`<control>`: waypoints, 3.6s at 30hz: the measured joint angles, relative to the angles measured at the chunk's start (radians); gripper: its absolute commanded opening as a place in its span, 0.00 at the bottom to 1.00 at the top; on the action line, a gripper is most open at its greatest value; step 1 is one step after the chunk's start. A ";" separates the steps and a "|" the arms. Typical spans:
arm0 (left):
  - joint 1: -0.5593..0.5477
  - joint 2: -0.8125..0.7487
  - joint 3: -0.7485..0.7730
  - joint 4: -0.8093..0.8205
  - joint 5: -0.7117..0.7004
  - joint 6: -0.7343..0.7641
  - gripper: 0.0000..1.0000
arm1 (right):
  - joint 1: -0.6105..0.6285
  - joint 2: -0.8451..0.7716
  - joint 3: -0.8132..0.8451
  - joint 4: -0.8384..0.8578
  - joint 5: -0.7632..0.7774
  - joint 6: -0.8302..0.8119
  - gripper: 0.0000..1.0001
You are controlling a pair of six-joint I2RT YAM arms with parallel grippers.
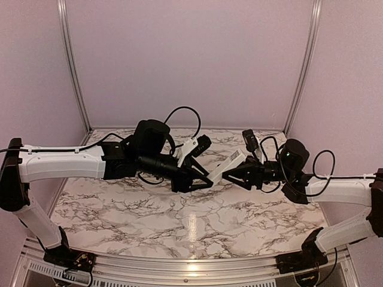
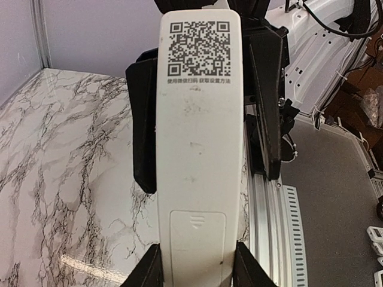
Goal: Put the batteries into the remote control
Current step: Pass from the left arm to the right, then place the remote control at the center of the board.
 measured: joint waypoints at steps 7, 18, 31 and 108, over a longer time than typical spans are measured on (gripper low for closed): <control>0.000 -0.001 -0.006 0.053 0.011 -0.069 0.15 | 0.011 0.039 0.002 0.065 -0.011 0.037 0.33; 0.003 -0.007 -0.009 0.054 0.015 -0.111 0.47 | 0.010 0.055 0.018 0.071 -0.014 0.039 0.08; -0.002 -0.207 -0.185 0.101 -0.130 0.148 0.72 | 0.014 0.057 0.080 0.004 -0.149 0.078 0.00; 0.242 -0.407 -0.454 0.029 -0.494 -0.257 0.99 | 0.238 0.621 0.951 -1.742 0.800 -0.522 0.00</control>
